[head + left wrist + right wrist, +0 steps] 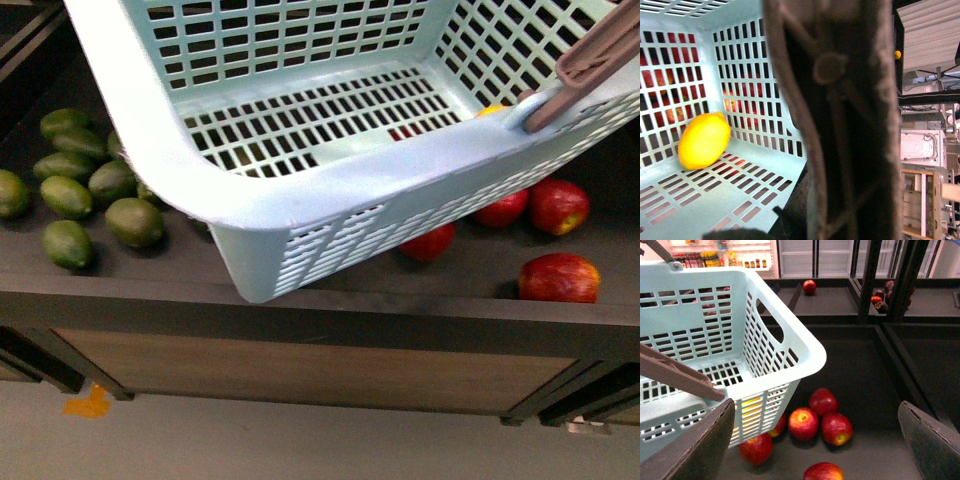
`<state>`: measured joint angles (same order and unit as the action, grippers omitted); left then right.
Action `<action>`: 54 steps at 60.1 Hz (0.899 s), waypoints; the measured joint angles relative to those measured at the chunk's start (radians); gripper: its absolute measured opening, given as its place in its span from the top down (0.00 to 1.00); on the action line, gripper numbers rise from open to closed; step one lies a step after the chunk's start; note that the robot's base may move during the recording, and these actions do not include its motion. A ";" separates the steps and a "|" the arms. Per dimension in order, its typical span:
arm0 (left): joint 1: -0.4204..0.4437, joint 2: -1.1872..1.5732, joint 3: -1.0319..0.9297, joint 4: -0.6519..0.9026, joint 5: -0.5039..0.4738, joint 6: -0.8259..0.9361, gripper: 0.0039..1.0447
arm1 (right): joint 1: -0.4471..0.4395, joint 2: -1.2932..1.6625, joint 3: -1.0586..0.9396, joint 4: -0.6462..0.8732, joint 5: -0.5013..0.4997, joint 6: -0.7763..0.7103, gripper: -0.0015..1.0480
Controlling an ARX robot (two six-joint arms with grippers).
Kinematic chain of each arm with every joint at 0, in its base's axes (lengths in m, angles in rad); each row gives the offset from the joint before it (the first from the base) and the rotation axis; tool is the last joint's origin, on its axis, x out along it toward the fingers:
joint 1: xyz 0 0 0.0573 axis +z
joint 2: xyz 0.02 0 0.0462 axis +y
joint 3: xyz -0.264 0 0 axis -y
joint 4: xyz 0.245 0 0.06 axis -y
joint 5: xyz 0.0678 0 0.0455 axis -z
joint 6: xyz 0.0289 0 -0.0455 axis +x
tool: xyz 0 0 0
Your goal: Pick lemon and mango into basket
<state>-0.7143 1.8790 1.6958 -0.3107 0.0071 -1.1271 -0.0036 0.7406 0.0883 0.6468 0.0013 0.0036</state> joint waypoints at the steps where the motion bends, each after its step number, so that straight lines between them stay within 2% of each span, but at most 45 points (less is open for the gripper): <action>1: 0.000 0.000 0.000 0.000 0.002 0.002 0.96 | 0.000 0.000 0.000 0.000 -0.001 0.000 0.08; 54: -0.001 0.000 0.000 0.000 0.004 0.003 0.96 | 0.002 0.001 -0.001 0.000 -0.002 0.000 0.08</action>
<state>-0.7155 1.8790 1.6958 -0.3107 0.0109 -1.1240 -0.0017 0.7418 0.0872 0.6464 -0.0002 0.0036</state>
